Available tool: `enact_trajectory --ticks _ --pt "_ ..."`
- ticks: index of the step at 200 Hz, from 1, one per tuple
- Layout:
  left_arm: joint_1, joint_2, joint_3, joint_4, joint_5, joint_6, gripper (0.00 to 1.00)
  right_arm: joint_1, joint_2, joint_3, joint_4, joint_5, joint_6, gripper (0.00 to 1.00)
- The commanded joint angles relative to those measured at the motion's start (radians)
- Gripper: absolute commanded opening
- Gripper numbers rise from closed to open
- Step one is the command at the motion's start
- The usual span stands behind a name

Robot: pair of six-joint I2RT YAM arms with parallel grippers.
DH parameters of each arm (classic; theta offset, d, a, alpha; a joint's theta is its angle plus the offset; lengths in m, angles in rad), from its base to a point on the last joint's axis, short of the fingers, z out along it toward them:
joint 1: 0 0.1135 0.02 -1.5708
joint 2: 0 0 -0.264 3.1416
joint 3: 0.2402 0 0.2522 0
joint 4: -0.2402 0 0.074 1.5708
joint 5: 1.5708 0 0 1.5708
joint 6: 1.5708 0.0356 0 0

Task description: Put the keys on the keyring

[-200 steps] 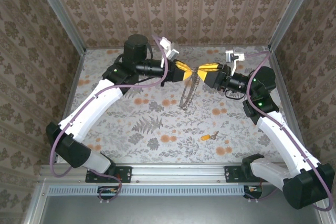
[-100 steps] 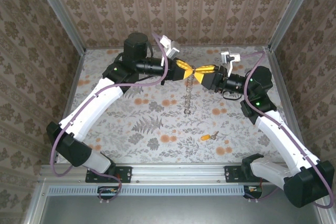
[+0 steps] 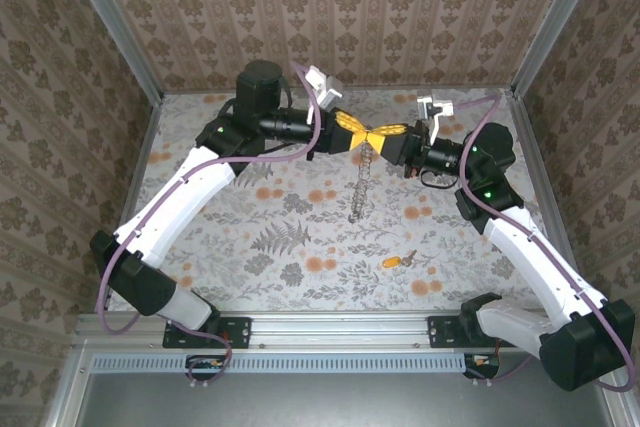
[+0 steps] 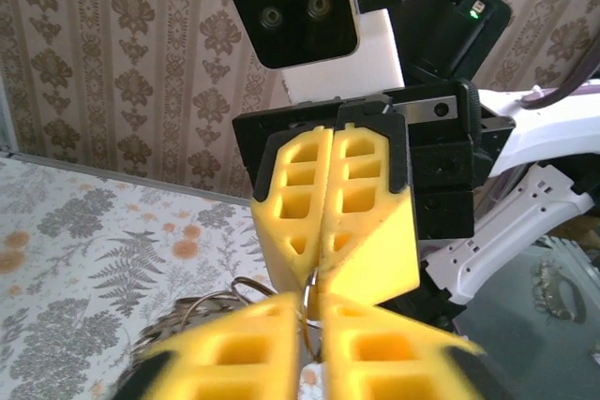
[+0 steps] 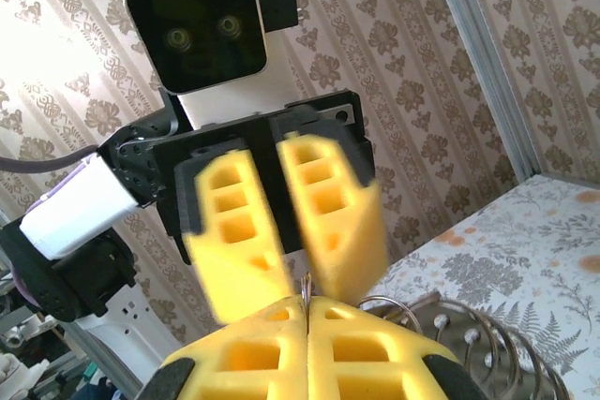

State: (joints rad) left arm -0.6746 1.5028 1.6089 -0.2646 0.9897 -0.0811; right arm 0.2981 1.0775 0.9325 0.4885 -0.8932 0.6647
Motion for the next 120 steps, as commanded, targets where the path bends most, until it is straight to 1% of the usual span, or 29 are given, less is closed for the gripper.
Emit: enact_trajectory --ticks 1,8,18,39,64,87,103,120 --pt "0.043 -0.059 -0.047 0.131 -0.06 -0.099 0.34 -0.017 -0.01 0.014 0.052 0.045 -0.001 0.0" --pt "0.062 -0.079 -0.08 0.197 -0.066 -0.149 0.4 -0.019 -0.008 0.014 0.07 0.044 0.008 0.0" --pt "0.08 -0.103 -0.129 0.277 -0.077 -0.211 0.44 -0.02 -0.005 0.013 0.097 0.048 0.021 0.0" --pt "0.096 -0.137 -0.196 0.373 -0.102 -0.286 0.45 -0.02 0.004 0.012 0.16 0.057 0.051 0.0" --pt "0.095 -0.142 -0.241 0.471 -0.103 -0.367 0.4 -0.02 0.032 0.012 0.262 0.064 0.114 0.0" --pt "0.086 -0.133 -0.275 0.583 -0.103 -0.454 0.32 -0.018 0.062 0.015 0.347 0.065 0.173 0.0" --pt "0.077 -0.122 -0.286 0.648 -0.095 -0.498 0.32 -0.016 0.072 0.021 0.361 0.064 0.184 0.0" --pt "0.065 -0.113 -0.283 0.666 -0.089 -0.511 0.32 -0.012 0.074 0.025 0.354 0.065 0.183 0.0"
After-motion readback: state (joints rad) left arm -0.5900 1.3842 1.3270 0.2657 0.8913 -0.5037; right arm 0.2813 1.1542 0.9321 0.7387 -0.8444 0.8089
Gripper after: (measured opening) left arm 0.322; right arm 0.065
